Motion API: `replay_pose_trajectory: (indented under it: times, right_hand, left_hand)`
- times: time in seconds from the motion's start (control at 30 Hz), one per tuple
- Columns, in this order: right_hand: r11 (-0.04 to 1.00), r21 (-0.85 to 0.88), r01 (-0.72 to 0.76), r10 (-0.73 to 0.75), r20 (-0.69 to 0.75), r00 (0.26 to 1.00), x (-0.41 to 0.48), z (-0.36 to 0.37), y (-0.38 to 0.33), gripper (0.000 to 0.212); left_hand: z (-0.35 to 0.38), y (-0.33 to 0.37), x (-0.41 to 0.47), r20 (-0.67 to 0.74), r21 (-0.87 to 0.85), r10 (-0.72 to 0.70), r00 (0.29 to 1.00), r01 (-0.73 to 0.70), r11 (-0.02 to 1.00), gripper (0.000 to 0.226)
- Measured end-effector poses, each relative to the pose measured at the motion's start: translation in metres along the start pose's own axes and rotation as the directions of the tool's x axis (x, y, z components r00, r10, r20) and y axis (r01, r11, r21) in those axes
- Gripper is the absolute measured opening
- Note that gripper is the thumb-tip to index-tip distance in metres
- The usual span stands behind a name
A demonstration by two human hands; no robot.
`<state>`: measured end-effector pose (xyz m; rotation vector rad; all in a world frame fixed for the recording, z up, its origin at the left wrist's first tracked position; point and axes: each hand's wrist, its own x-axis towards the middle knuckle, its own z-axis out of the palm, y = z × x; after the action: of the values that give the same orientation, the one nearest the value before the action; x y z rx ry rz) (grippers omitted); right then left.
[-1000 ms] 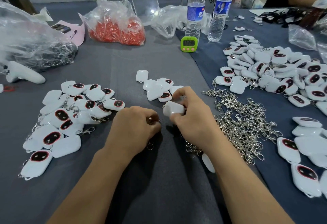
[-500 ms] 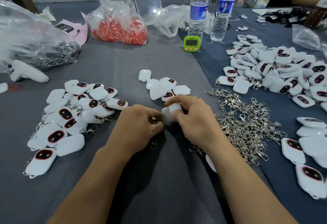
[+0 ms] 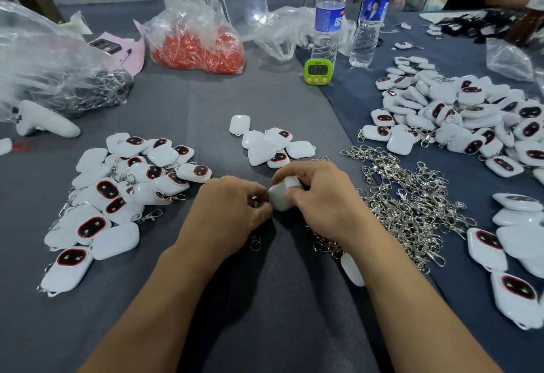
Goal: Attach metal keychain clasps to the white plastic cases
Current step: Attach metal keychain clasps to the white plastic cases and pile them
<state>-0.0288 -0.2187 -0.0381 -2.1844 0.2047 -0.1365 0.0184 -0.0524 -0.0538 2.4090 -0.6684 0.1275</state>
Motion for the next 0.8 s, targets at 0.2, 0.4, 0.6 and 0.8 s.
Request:
replay_pose_trajectory:
  times: [0.2,0.4,0.6,0.8]
  right_hand:
    - [1.000,0.006,-0.010,0.010,-0.002,1.000,-0.0014,0.0013,-0.0002,0.033]
    - [0.979,0.187,-0.082,0.085,-0.008,0.996,0.0029,0.0036,0.0066,0.033]
    - [0.811,0.560,-0.167,0.179,0.034,0.983,0.0065,-0.0017,0.0037,0.035]
    - [0.748,0.633,-0.199,0.199,0.073,0.977,0.0067,-0.0063,0.0033,0.034]
  left_hand:
    - [0.0016,-0.0002,0.0010,-0.027,0.028,0.034,0.999,-0.033,0.999,0.007]
    - [0.0016,0.0000,-0.0035,-0.086,-0.026,0.055,0.995,-0.058,0.998,0.010]
    - [0.0022,0.0014,-0.0029,-0.164,-0.307,-0.053,0.985,0.000,0.952,0.017]
    - [-0.0001,0.0036,0.0008,-0.110,-0.418,-0.063,0.992,0.012,0.908,0.015]
